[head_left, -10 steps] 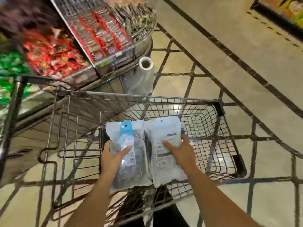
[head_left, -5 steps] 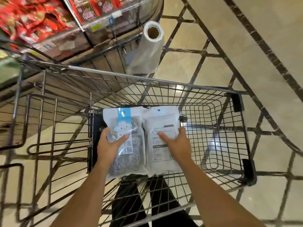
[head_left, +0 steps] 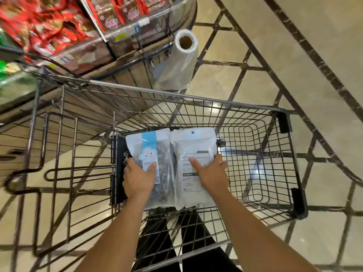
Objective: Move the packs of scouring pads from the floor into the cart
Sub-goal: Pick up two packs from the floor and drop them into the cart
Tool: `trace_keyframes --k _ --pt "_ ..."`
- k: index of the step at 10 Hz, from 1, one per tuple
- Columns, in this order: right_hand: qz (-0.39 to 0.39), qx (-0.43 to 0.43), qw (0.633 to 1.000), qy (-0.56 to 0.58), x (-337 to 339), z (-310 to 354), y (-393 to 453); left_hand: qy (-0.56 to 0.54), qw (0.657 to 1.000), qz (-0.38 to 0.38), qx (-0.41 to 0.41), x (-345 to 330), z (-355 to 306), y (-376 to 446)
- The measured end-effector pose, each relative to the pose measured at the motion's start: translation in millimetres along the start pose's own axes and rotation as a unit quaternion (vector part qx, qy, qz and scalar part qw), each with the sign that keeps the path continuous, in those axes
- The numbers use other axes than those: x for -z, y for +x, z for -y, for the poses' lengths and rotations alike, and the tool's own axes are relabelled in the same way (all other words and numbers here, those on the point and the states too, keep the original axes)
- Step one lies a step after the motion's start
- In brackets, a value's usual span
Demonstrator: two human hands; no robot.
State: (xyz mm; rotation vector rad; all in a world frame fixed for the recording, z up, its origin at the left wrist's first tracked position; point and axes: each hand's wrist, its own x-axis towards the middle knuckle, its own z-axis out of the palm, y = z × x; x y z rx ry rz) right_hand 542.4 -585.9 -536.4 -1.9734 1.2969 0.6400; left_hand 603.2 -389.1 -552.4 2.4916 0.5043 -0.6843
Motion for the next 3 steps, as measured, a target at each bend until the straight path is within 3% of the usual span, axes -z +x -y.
trace_keyframes --k 2,3 --pt "-0.008 0.012 1.0 -0.001 10.4 -8.0 -12.2 0.149 0.983 -0.009 -0.11 18.8 -3.4 -19.4" --pt "-0.015 0.039 0.999 -0.02 22.3 -7.8 -23.3 0.259 0.945 -0.045 -0.194 36.5 -11.8 -31.6"
